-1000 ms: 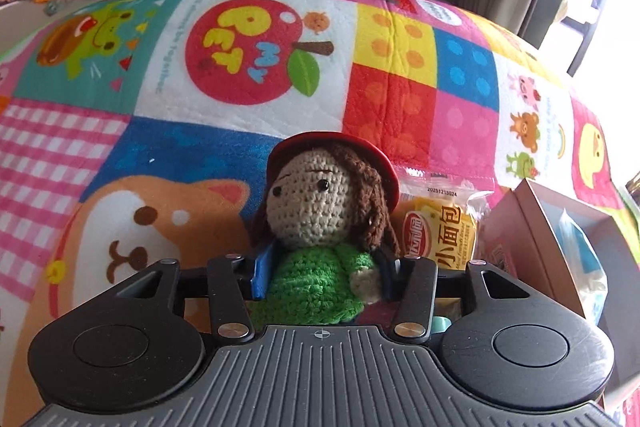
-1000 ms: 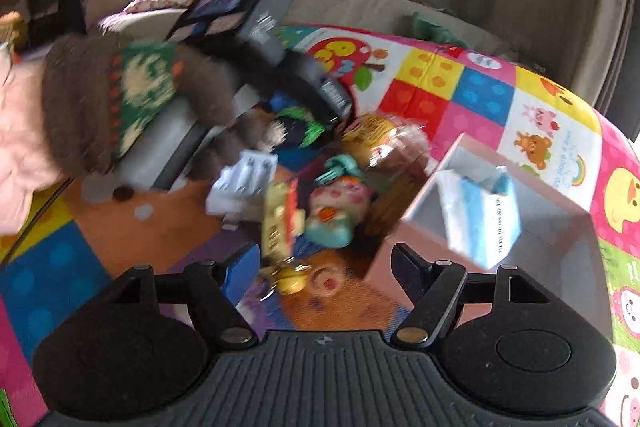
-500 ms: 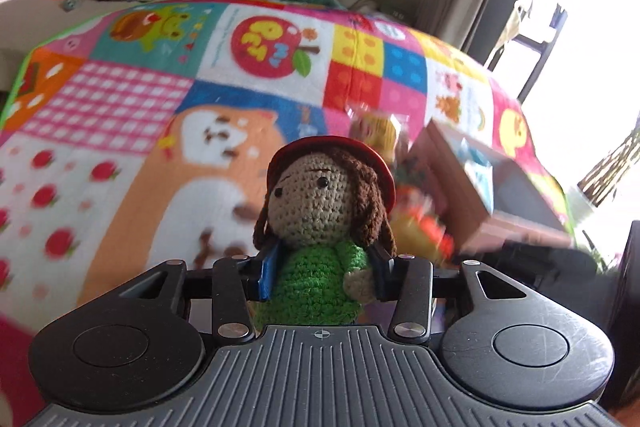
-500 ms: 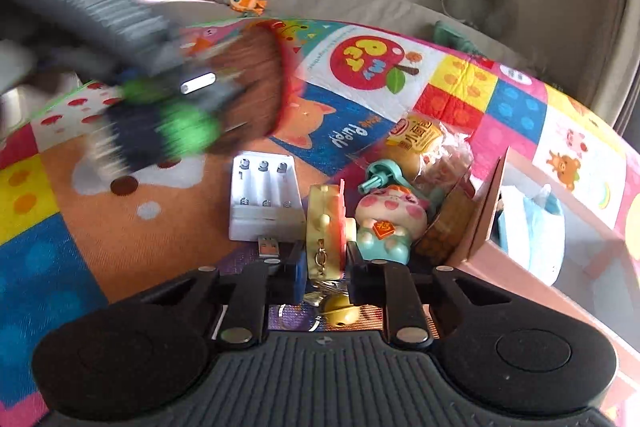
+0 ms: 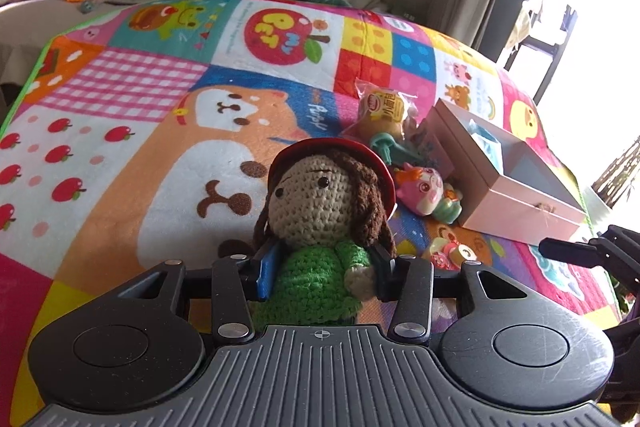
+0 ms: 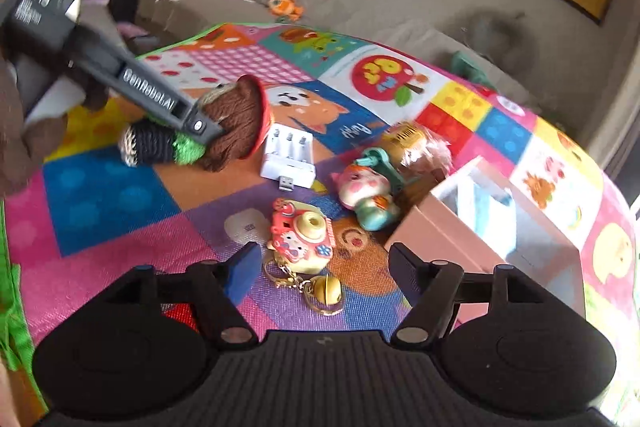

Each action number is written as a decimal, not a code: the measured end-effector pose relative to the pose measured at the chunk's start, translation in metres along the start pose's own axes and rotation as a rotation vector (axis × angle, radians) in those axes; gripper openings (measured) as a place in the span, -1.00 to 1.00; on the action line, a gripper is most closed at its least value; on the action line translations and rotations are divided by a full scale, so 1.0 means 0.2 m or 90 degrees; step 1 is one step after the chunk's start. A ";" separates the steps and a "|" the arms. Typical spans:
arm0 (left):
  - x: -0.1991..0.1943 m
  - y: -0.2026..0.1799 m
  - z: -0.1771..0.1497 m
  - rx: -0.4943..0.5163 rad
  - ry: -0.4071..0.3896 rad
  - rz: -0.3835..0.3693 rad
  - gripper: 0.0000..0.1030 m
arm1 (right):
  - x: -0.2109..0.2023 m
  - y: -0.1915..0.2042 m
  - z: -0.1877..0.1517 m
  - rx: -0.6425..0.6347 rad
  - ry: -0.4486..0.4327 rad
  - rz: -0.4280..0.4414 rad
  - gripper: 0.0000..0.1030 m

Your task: Organize objects

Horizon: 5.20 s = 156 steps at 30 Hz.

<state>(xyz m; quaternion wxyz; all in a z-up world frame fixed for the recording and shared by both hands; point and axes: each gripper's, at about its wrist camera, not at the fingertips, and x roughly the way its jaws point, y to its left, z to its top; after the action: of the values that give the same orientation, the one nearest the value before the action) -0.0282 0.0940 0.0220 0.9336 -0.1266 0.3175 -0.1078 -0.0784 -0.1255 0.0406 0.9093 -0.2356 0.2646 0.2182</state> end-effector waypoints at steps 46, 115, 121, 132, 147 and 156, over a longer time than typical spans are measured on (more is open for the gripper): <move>-0.11 -0.33 0.13 0.085 0.026 -0.098 -0.07 | -0.27 -0.26 -0.15 0.202 0.001 -0.008 0.17; 1.11 -0.39 0.67 0.070 0.073 -0.009 0.20 | 0.14 -0.30 -0.24 0.223 0.001 0.060 0.77; 1.14 -0.32 0.67 0.046 0.086 -0.029 0.33 | 0.17 -0.26 -0.23 0.212 0.029 0.048 0.85; 0.63 -0.04 0.61 -0.043 -0.005 -0.096 0.08 | 0.06 -0.34 0.08 0.197 -0.004 0.010 0.85; 0.05 0.36 0.18 -0.114 -0.060 -0.079 0.09 | 1.25 -0.84 0.78 0.300 0.233 -0.143 0.10; -0.04 0.41 0.15 -0.141 -0.075 -0.080 0.09 | 1.54 -0.79 0.75 0.250 0.314 -0.185 -0.37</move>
<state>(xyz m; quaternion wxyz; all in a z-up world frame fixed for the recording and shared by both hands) -0.0065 0.1786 0.0246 0.9222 -0.2546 0.2639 -0.1229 0.2964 -0.0851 0.0219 0.8677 -0.1370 0.4768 -0.0319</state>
